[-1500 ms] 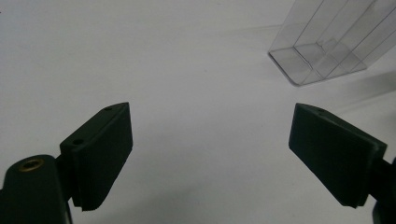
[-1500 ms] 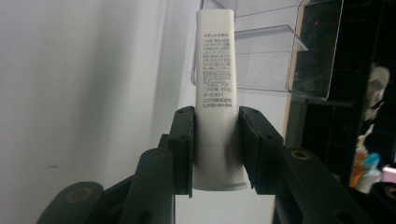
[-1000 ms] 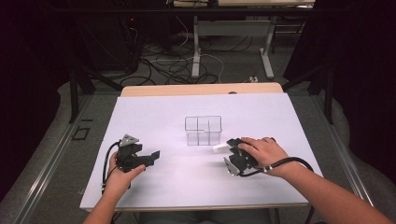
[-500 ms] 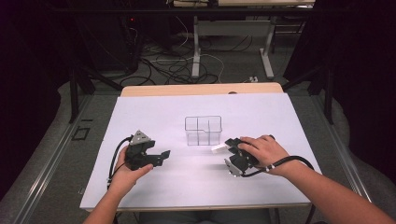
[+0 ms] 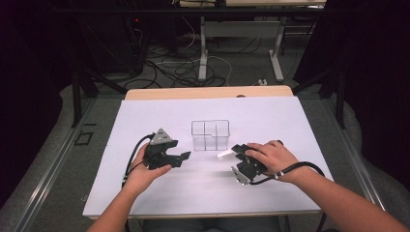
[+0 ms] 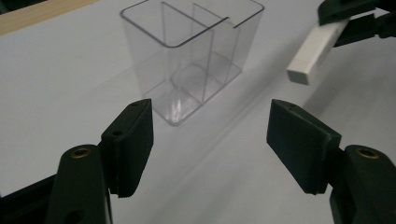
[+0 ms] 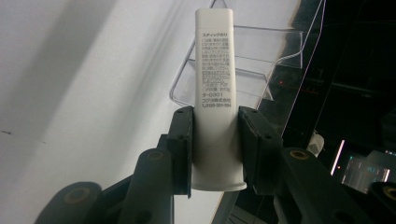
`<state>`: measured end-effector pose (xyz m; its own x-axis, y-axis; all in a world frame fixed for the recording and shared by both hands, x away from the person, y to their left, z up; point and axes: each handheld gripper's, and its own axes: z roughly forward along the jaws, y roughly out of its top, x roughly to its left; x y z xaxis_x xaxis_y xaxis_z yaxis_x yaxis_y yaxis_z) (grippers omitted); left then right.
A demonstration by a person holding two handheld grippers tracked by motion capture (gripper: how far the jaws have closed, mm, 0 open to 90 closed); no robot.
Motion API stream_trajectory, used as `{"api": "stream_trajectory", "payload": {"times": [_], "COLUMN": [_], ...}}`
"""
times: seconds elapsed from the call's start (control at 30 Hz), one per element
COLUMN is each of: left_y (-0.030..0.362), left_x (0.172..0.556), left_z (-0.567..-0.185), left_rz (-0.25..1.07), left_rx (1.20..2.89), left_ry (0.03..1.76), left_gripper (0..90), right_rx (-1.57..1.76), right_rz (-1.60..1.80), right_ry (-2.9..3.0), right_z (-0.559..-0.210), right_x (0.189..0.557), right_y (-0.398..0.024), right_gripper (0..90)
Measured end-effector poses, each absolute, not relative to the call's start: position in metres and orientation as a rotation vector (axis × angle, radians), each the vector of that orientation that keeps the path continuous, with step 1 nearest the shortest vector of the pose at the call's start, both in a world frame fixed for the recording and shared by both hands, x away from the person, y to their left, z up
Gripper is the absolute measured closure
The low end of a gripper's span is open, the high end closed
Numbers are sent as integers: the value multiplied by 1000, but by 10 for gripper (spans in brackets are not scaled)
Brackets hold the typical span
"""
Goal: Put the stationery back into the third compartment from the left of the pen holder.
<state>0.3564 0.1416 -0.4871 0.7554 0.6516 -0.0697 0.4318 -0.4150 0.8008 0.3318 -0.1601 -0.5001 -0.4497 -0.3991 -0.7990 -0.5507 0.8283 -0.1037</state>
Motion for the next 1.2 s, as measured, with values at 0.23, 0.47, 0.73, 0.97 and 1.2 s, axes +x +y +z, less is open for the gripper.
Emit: {"api": "stream_trajectory", "payload": {"times": [0.23, 0.47, 0.73, 0.97, 1.2], "left_y": [119, 101, 82, 63, 48], "left_x": [358, 358, 356, 355, 359], "left_z": [-480, -478, -482, -486, -491], "left_rz": [303, 267, 205, 114, 77], "left_rx": [2143, 2206, 2294, 2356, 2411], "left_ry": [742, 637, 526, 465, 467], "left_gripper": [319, 349, 375, 384, 461], "right_rx": [-726, -751, -800, -851, -899], "right_rz": [212, 215, 223, 203, 180], "right_ry": [2087, 2080, 2047, 2025, 1995], "right_z": [-501, -501, -504, -509, -513], "right_x": [330, 323, 315, 310, 304], "right_y": [-158, -154, -147, -142, -137], "right_gripper": [670, 670, 670, 670, 670]}}
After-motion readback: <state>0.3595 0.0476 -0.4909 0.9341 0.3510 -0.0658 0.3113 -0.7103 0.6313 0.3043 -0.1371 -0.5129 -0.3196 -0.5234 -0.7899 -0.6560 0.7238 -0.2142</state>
